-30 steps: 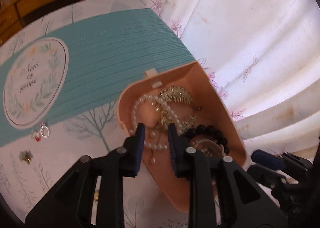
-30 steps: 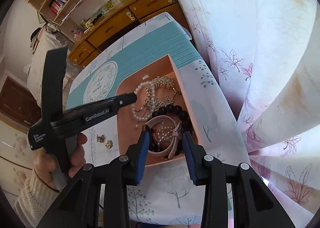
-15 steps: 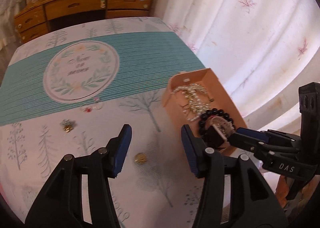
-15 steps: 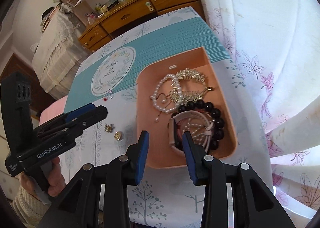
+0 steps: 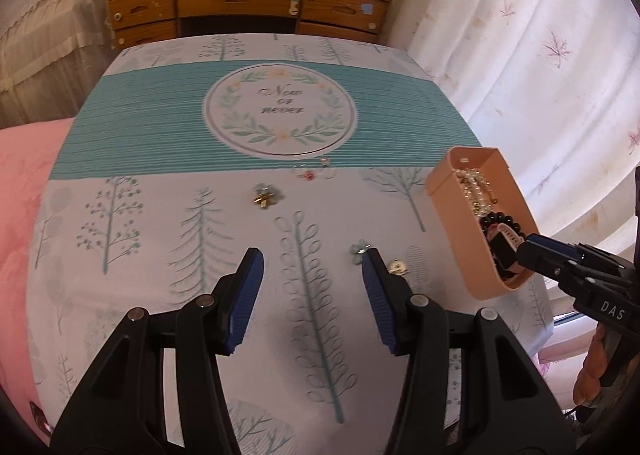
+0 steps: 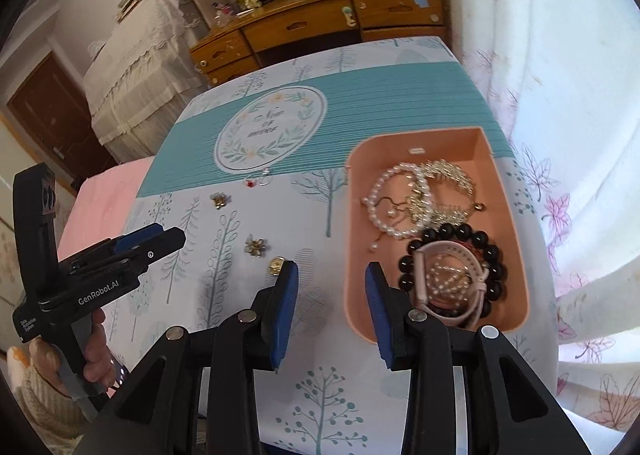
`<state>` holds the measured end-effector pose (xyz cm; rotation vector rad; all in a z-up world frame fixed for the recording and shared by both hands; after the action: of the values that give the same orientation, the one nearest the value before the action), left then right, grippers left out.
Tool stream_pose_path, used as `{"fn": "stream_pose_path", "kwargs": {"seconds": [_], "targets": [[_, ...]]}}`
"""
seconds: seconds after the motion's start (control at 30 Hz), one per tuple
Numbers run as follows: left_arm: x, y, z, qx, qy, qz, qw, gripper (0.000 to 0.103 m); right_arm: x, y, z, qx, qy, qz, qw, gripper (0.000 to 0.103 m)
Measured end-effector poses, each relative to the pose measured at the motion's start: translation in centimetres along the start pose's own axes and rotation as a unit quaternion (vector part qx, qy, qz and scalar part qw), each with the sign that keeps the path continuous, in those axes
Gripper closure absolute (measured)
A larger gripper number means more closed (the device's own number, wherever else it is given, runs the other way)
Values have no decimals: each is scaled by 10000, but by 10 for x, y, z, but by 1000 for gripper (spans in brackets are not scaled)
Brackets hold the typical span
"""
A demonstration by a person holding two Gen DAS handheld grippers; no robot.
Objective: Organize jewelry
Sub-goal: 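Move both tools out of the box back over the remaining brooches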
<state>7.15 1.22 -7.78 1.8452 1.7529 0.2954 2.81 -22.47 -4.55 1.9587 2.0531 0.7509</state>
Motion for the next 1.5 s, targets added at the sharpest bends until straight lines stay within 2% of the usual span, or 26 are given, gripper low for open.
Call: {"fn": "stream_pose_path", "kwargs": {"seconds": [0.23, 0.53, 1.0, 1.5], "targets": [[25, -10, -6, -32, 327, -207, 9992, 55, 40, 2, 8, 30, 155, -506, 9986, 68], [31, -14, 1, 4, 474, -206, 9987, 55, 70, -6, 30, 216, 155, -979, 9948, 68], [50, -22, 21, 203, 540, -450, 9973, 55, 64, -19, 68, 588, 139, -954, 9936, 68], [36, -31, 31, 404, 409, -234, 9981, 55, 62, -27, 87, 777, 115, -940, 9925, 68]]}}
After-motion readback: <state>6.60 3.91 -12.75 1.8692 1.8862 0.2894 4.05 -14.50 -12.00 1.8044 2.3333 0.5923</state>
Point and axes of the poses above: each gripper's, at about its wrist camera, not at the fingertips, and z roughly the way its jaws point, x to its left, y to its top, the point moved 5 cm from there along z, roughly the way its jaws point, and after that the axes turned 2 degrees about -y, right-handed, at the moved point
